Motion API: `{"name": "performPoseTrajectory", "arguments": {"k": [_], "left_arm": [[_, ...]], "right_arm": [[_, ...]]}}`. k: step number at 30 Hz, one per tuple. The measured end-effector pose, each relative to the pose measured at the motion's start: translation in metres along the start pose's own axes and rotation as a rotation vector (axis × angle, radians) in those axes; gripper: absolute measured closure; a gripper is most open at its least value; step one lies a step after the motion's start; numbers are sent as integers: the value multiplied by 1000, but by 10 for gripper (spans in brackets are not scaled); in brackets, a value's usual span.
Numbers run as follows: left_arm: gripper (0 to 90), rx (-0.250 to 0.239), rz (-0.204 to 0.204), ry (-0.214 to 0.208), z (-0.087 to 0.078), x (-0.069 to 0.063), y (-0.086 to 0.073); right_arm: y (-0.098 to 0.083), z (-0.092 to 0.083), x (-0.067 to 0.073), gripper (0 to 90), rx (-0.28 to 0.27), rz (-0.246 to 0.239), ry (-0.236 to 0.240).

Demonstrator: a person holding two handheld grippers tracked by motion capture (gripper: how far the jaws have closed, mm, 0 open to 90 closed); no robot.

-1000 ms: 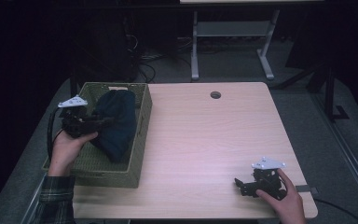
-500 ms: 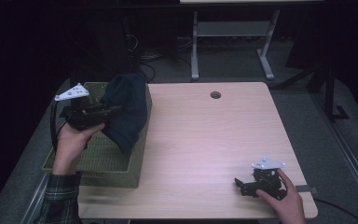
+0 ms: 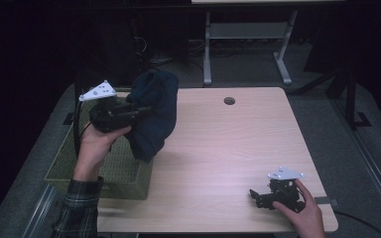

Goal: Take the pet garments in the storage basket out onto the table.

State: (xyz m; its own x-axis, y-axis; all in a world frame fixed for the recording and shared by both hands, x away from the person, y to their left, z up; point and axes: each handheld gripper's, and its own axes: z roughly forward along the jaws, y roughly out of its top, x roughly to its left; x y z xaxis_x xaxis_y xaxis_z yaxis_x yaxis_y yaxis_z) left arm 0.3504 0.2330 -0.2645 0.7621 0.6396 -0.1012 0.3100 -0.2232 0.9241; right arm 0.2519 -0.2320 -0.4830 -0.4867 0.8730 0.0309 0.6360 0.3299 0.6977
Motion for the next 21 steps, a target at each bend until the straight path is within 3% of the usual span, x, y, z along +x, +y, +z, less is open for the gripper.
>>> {"name": "performPoseTrajectory", "arguments": {"k": [17,21], "left_arm": [[658,5,20,-93,43,-26,8],[658,10,26,-124,60,-35,7]], "right_arm": [[0,0,0,0,1,2,0],[0,0,0,0,1,2,0]]}}
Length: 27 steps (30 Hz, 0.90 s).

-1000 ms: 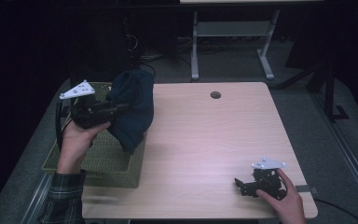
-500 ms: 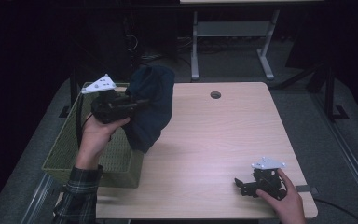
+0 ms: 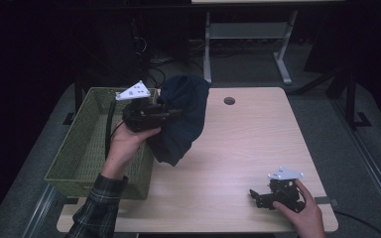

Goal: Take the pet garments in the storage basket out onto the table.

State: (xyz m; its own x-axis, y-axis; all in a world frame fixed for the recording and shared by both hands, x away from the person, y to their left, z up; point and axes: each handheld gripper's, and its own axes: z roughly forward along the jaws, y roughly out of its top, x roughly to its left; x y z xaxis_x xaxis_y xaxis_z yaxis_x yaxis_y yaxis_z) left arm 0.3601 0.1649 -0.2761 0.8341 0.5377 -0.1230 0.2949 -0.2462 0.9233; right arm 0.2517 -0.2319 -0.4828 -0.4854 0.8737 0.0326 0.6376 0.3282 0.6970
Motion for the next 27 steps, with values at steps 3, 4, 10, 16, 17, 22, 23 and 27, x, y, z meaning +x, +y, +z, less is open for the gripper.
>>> {"name": "performPoseTrajectory", "arguments": {"k": [3,4,10,16,17,22,23,27], "left_arm": [[658,10,4,-16,11,-3,0],[658,11,1,-21,15,-4,0],[656,27,-4,-48,34,-6,-4],[657,70,-2,-58,63,-11,-12],[656,79,-2,-60,68,-11,-14],[657,131,11,-66,94,-15,-26],[657,135,11,-67,98,-15,-27],[657,162,22,-73,117,-18,-34]], "right_arm": [[0,0,0,0,-2,-3,-1],[0,0,0,0,-1,-3,-1],[0,0,0,0,-1,-3,-1],[0,0,0,0,-1,-4,-1],[0,0,0,0,-1,-4,-1],[0,0,0,0,-1,-3,-1],[0,0,0,0,-2,-3,0],[0,0,0,0,-2,-3,0]]}}
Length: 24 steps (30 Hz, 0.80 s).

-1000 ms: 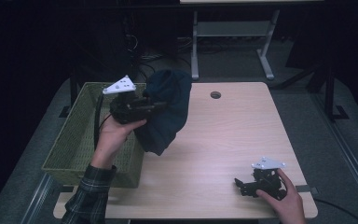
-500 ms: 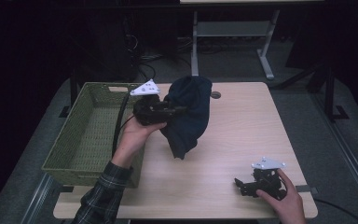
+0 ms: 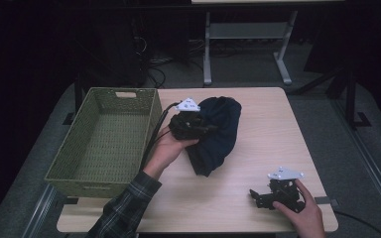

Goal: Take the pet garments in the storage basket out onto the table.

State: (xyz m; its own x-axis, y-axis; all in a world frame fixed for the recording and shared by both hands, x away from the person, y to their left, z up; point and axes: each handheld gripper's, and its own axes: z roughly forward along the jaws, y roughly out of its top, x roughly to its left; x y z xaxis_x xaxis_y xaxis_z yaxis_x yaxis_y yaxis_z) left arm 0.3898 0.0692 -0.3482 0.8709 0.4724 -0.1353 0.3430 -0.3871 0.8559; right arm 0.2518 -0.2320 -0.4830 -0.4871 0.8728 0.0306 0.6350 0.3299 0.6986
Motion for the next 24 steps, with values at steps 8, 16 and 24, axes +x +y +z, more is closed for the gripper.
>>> {"name": "performPoseTrajectory", "arguments": {"k": [8,16,24], "left_arm": [[654,49,2,-11,34,0,-9],[640,141,6,-23,77,4,-28],[588,179,3,-25,97,8,-37]], "right_arm": [[0,0,0,0,0,-3,-1],[0,0,0,0,2,2,1],[0,0,0,0,0,1,2]]}}
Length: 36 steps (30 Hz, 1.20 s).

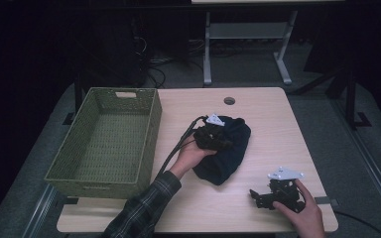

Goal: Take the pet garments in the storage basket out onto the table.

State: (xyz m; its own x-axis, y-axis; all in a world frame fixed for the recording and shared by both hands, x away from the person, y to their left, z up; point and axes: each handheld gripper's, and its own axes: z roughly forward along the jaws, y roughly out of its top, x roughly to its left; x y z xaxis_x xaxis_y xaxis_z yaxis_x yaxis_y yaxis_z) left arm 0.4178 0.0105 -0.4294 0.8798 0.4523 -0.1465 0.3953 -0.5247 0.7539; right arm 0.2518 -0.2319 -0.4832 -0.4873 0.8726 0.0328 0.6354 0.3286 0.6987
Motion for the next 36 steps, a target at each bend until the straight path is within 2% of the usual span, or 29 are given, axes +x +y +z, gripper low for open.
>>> {"name": "performPoseTrajectory", "arguments": {"k": [1,7,10,15,24,29,33,36], "left_arm": [[562,3,-11,-5,1,0,-1],[400,16,26,23,2,0,-1],[322,33,55,71,2,-3,-2],[187,22,41,88,-7,-1,0],[153,-49,6,91,-36,-3,0],[151,-53,27,103,-52,-8,-7],[151,-74,11,111,-62,-14,-16],[151,-77,18,116,-68,-17,-20]], "right_arm": [[0,0,0,0,0,0,0],[0,0,0,0,0,0,-1],[0,0,0,0,0,0,-1],[0,0,0,0,0,3,0],[0,0,0,0,2,0,-1],[0,0,0,0,2,-2,-2],[0,0,0,0,3,-4,-2],[0,0,0,0,1,-2,-2]]}}
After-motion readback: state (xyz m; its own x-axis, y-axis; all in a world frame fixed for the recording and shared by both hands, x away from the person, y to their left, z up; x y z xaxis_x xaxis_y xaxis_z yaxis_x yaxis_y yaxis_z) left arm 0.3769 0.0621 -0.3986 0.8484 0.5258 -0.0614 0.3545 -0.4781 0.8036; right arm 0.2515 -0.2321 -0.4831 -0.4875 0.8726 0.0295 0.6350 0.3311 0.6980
